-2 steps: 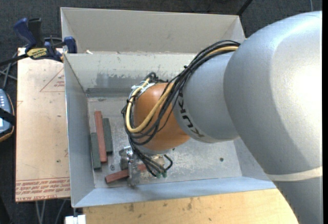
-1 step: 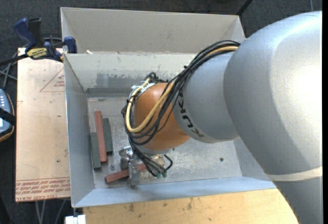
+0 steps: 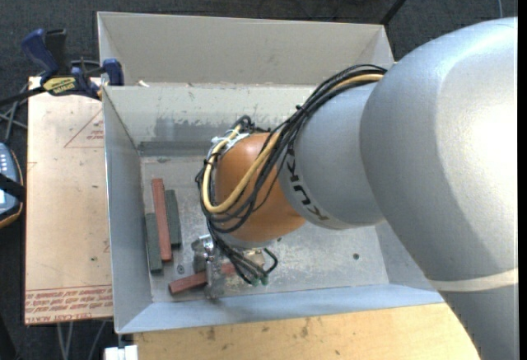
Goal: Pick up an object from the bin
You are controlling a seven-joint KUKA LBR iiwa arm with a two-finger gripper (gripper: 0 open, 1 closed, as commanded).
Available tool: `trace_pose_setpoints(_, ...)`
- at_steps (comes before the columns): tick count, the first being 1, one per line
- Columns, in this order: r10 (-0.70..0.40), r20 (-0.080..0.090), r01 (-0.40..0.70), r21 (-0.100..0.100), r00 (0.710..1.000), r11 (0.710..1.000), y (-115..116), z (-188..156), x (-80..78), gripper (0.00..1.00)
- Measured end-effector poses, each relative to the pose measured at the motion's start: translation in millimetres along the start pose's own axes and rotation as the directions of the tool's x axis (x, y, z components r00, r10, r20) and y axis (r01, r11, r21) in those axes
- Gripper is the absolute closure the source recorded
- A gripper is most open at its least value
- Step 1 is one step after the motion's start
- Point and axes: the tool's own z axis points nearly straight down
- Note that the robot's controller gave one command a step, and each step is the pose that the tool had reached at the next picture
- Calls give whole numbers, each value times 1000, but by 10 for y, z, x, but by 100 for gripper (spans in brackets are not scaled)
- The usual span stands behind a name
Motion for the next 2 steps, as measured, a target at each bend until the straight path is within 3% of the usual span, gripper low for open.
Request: trace_pose_setpoints(2,0,-10,0,2,1000,1000,0,-287,27,100)
